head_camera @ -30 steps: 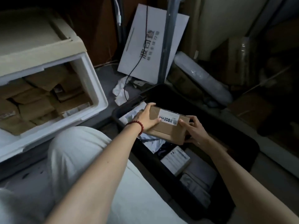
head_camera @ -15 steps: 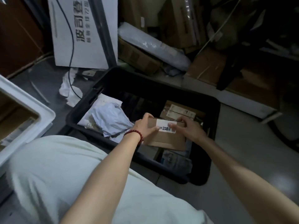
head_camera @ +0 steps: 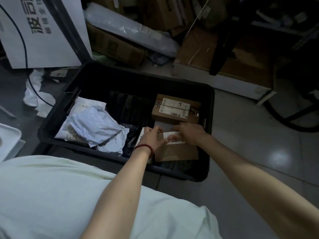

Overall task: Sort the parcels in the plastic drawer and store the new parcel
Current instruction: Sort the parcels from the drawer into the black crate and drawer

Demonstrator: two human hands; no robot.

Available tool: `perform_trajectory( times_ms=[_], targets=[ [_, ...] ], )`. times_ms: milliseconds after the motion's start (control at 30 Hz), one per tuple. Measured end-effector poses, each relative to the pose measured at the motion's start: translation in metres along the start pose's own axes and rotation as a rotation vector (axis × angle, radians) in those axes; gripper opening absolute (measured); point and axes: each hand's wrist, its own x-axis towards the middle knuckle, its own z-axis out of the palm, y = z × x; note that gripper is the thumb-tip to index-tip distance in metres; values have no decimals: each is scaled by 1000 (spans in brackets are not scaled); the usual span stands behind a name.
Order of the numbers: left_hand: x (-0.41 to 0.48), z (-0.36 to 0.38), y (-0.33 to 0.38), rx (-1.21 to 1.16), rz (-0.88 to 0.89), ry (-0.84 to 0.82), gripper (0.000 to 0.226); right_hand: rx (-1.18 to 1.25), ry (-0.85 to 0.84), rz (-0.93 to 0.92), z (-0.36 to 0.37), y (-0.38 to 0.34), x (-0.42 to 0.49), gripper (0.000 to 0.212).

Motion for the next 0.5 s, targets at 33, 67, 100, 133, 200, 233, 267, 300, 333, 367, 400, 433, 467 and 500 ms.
perform_trajectory(
  times_ms=[33, 67, 100, 133, 200, 233, 267, 300, 333, 367, 400, 433, 467, 500],
  targets=[
    [0, 1, -2, 34, 9, -24, 48, 17, -36, -2, 5, 0, 0, 51],
    [-1, 2, -3, 70, 20, -55, 50, 37, -72, -6, 10, 0, -1, 50],
    [-2, 4, -4, 107, 32, -86, 52, 64, -105, -7, 16, 2, -2, 49],
    [-2, 5, -4, 142, 49, -109, 54, 92, -129, -6, 20, 4, -3, 49],
    [-1, 6, -5, 208, 100, -130, 57, 136, -154, 5, 28, 6, -8, 48],
    [0, 5, -4, 240, 136, -138, 59, 151, -162, 13, 30, 6, -10, 47],
    [1, 4, -4, 269, 165, -150, 60, 160, -167, 24, 32, 6, -12, 46],
    [2, 4, -3, 289, 188, -159, 61, 158, -166, 32, 33, 5, -14, 45],
    [4, 4, -3, 300, 201, -167, 62, 142, -162, 39, 34, 4, -15, 45],
    [5, 3, -3, 304, 212, -167, 63, 117, -157, 42, 34, 2, -16, 45],
    [6, 2, -2, 314, 222, -163, 65, 86, -155, 46, 33, 1, -16, 46],
    [7, 2, -2, 333, 237, -163, 67, 60, -158, 52, 33, 0, -15, 46],
    [7, 0, -1, 359, 252, -171, 70, 39, -159, 62, 34, 0, -13, 46],
    [7, -1, -1, 384, 263, -187, 73, 22, -161, 72, 34, -1, -12, 46]
  ],
)
